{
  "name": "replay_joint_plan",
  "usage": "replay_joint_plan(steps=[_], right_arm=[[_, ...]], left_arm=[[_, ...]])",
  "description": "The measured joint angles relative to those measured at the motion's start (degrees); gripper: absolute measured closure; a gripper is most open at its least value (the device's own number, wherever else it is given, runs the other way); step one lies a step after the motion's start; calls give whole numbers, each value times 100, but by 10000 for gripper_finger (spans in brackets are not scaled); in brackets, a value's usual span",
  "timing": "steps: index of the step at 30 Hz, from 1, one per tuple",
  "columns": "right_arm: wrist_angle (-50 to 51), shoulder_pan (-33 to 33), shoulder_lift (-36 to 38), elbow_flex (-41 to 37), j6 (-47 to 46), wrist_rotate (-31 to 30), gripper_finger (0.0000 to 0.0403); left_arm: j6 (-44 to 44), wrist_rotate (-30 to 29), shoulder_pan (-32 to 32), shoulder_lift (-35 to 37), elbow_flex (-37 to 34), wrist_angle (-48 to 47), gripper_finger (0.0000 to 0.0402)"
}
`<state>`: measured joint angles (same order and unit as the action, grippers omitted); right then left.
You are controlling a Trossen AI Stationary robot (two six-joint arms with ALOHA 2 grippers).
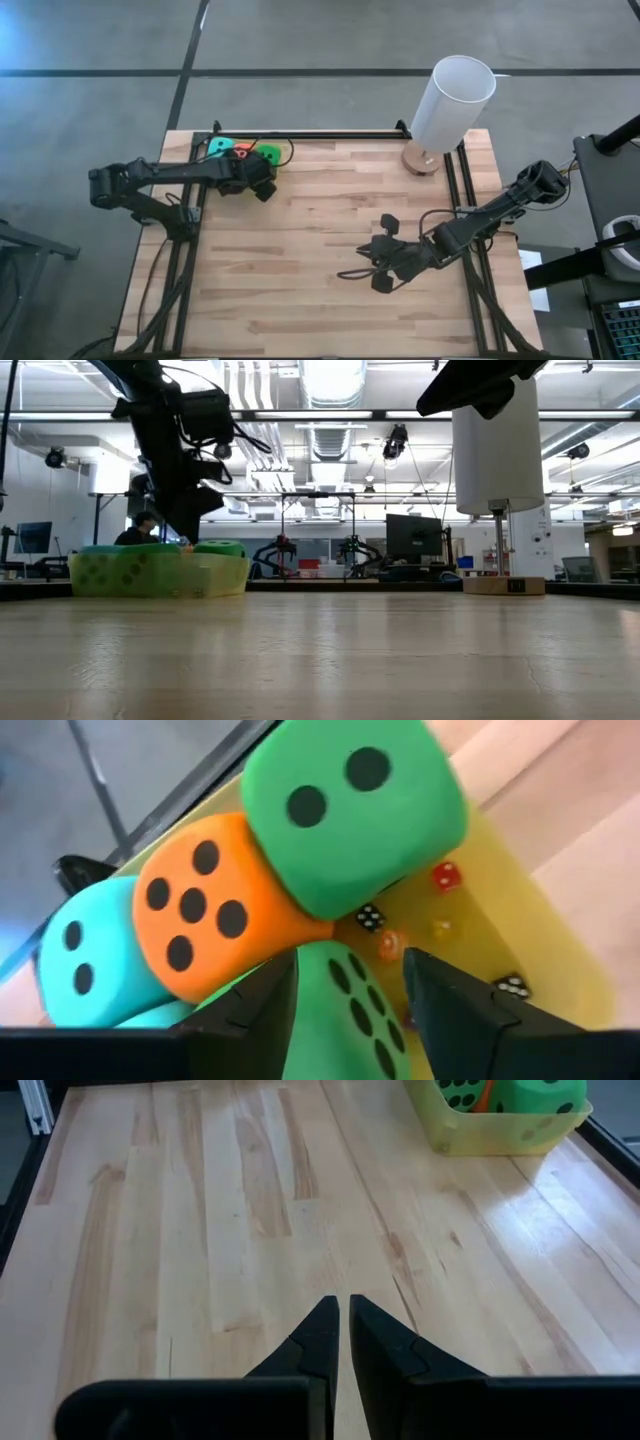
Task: Pick & Place Dice
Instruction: Return to home position
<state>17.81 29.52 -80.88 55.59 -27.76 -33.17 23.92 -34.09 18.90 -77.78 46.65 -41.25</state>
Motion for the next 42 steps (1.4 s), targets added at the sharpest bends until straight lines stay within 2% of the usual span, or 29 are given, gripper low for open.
replay_joint_plan(steps=[7,10,14,20,27,33,36,38,42], right_arm=[[-12,0,24,19,225,-4,374],[-16,26,108,26,278,-4,374],[-12,105,316,24,434,-11,374],[-13,365,742,-62,742,-286,374],[-41,487,1370,-427,851,-308,374],[-701,540,2044,-1195,1174,-219,374],[-1399,546,2525,-1713,1459,175,374],[-1850,540,2865,-2061,1646,460,374],[-2560,538,3485,-2680,1876,1023,375]], left_arm=[[-276,391,-56,4,265,-102,219],[-319,388,-178,34,434,-145,248],[-426,370,-500,215,602,-143,308],[-368,-3,-1505,745,610,-121,390],[-7,-515,-3119,1445,381,80,397],[-237,-580,-4348,1923,-49,1135,398],[-693,-538,-4705,2146,-383,1976,398],[-1075,-335,-4823,2323,-689,2599,398],[-1780,511,-4845,2736,-1411,4005,398]])
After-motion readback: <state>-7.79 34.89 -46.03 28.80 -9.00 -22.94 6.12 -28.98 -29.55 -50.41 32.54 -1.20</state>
